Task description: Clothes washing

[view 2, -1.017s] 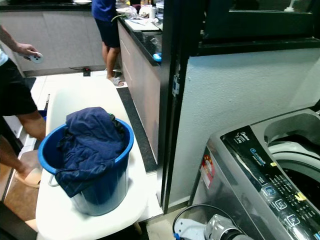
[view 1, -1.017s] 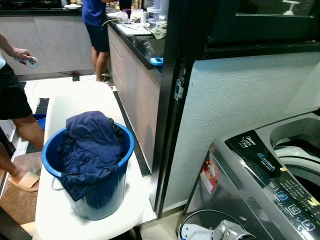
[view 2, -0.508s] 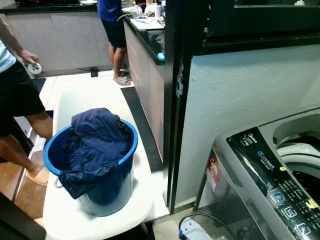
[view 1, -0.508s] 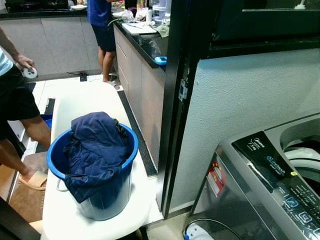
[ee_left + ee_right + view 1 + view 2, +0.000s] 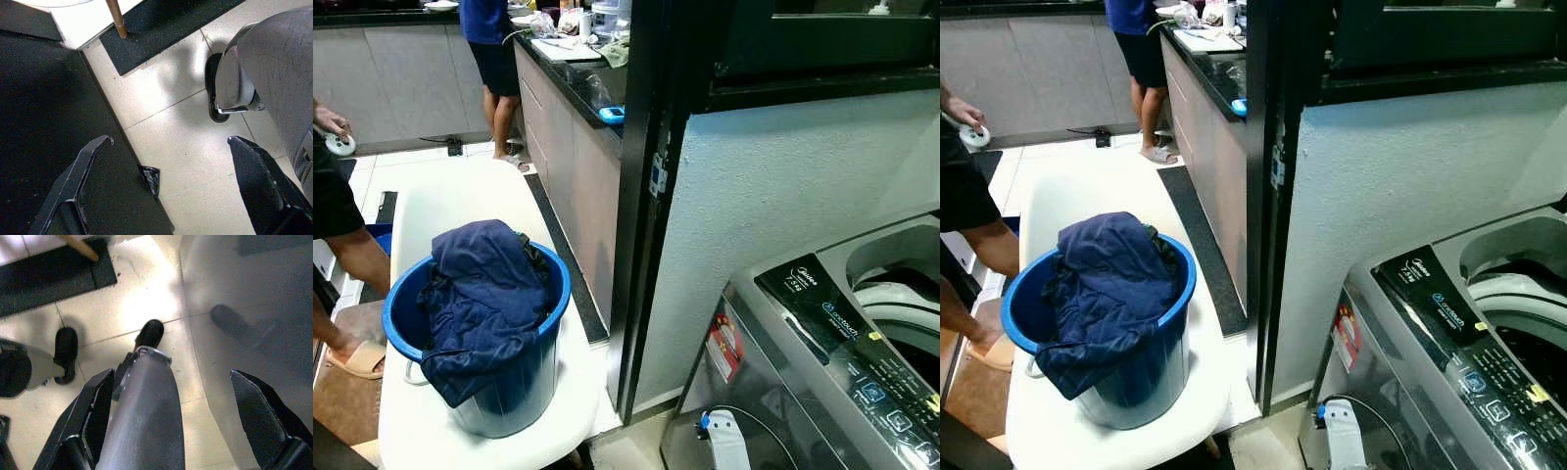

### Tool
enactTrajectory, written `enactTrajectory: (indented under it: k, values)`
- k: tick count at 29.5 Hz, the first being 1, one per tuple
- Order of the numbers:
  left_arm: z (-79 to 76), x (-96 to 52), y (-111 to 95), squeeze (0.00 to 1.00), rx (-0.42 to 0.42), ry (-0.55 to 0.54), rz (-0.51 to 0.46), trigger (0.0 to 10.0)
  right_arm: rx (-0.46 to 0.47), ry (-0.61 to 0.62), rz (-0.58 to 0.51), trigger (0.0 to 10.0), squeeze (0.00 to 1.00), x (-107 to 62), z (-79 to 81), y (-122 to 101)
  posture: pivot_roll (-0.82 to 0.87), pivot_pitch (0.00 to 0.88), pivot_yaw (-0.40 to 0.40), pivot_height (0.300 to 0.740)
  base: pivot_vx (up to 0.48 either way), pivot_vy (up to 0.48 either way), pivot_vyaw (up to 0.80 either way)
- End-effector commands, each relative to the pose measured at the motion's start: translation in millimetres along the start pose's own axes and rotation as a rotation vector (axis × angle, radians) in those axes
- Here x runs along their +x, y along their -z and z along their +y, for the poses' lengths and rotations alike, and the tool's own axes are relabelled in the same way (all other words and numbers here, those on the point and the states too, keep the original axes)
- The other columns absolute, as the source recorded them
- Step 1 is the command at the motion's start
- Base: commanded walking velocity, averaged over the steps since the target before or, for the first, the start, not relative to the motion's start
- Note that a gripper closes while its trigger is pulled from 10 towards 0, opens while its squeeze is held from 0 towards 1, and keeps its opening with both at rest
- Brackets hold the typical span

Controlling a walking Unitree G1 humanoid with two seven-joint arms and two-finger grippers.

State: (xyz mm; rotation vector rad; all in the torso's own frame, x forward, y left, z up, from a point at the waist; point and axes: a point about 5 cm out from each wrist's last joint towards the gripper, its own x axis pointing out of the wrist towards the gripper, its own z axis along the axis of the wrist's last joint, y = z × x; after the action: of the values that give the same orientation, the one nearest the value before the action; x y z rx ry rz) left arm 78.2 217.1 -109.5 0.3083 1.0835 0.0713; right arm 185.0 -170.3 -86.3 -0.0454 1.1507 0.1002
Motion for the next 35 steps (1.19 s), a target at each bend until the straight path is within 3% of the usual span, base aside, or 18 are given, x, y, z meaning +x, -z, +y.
enactTrajectory:
  k: [1, 2, 6, 8, 11, 15, 21, 35]
  values:
    - [-9.2, -0.7, 1, 0.0, -0.031, 0.034, 0.008, 10.0, -0.043, -0.014, 0.015, 10.0, 0.0, 0.4, 3.0, 5, 0.2, 0.0, -0.09, 0.74, 0.0, 0.0, 0.0]
    - [-11.6, -1.1, 1, 0.0, -0.044, 0.042, 0.013, 10.0, -0.106, -0.022, 0.019, 10.0, 0.0, 0.4, 3.6, 5, 0.2, 0.0, -0.09, 0.74, 0.0, 0.0, 0.0]
    - [-12.9, -1.7, 3, 0.0, -0.059, 0.046, 0.021, 10.0, -0.188, -0.03, 0.021, 10.0, 0.0, 0.4, 3.9, 5, 0.21, 0.0, -0.092, 0.74, 0.0, 0.0, 0.0]
    - [-14.0, -2.6, 6, 0.0, -0.08, 0.051, 0.038, 10.0, -0.3, -0.041, 0.032, 10.0, 0.0, 0.5, 5.0, 7, 0.21, 0.0, -0.093, 0.74, 0.0, 0.0, 0.0]
    - [-15.1, -3.3, 10, 0.0, -0.098, 0.057, 0.058, 10.0, -0.354, -0.05, 0.042, 10.0, 0.0, 0.6, 6.2, 8, 0.21, 0.0, -0.095, 0.74, 0.0, 0.0, 0.0]
    - [-15.5, -3.5, 11, 0.0, -0.11, 0.061, 0.069, 10.0, -0.363, -0.057, 0.043, 10.0, 0.0, 0.7, 7.5, 8, 0.21, 0.0, -0.097, 0.74, 0.0, 0.0, 0.0]
    - [-16.0, -2.6, 9, 0.0, -0.113, 0.069, 0.077, 10.0, -0.454, -0.076, 0.038, 10.0, 0.0, 0.9, 10.6, 5, 0.22, 0.0, -0.103, 0.74, -0.132, 0.0, 0.0]
    - [-15.3, -2.3, 9, 0.0, -0.109, 0.067, 0.083, 10.0, -0.462, -0.085, 0.033, 10.0, 0.0, 1.1, 13.1, 3, 0.22, 0.0, -0.101, 0.74, -0.313, 0.0, 0.0]
